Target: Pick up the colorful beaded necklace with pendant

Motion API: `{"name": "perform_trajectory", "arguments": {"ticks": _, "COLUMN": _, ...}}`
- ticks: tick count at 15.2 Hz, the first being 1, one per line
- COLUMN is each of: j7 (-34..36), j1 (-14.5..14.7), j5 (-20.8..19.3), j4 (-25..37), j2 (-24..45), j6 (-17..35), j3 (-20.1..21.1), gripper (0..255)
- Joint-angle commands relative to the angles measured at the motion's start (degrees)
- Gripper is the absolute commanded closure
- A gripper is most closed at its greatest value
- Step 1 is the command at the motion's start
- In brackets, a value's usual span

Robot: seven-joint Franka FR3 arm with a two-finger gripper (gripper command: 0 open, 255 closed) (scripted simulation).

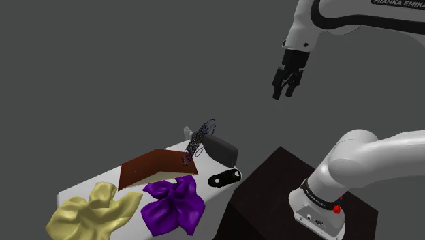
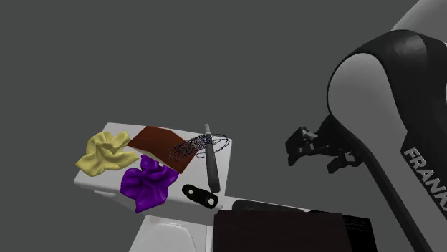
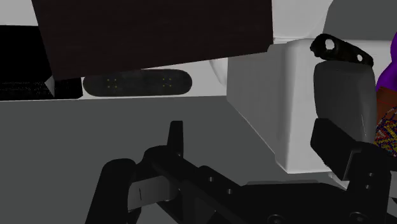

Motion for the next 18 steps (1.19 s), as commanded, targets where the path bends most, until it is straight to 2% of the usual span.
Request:
{"name": "perform_trajectory", "arguments": {"ticks": 1, "j7": 0.0, "j1": 0.0, "j5": 0.0, "j4": 0.0, "j2": 0.0, "j6": 0.0, "j3": 0.0, "gripper": 0}}
{"name": "perform_trajectory", "arguments": {"ticks": 5, "j7": 15.0, "j1": -1.1, "j5": 4.5, "j4": -3.5, "j2": -4.2, "j6": 3.0, "j3": 8.6, "gripper": 0}}
{"name": "perform_trajectory", "arguments": {"ticks": 9, "j7": 29.9, "j1": -2.3, "j5": 8.8, "j4": -4.4, "j2": -5.3, "j6": 6.4, "j3": 18.0, "gripper": 0}}
{"name": "perform_trajectory", "arguments": {"ticks": 14, "j7": 48.6, "j1": -5.4, "j5": 12.5, "j4": -1.9, "j2": -2.0, "j6": 11.2, "j3": 30.4, "gripper": 0}}
{"name": "perform_trajectory", "arguments": {"ticks": 18, "j7": 63.7, "j1": -10.2, "j5": 12.9, "j4": 2.7, "j2": 3.6, "j6": 14.9, "j3": 40.8, "gripper": 0}}
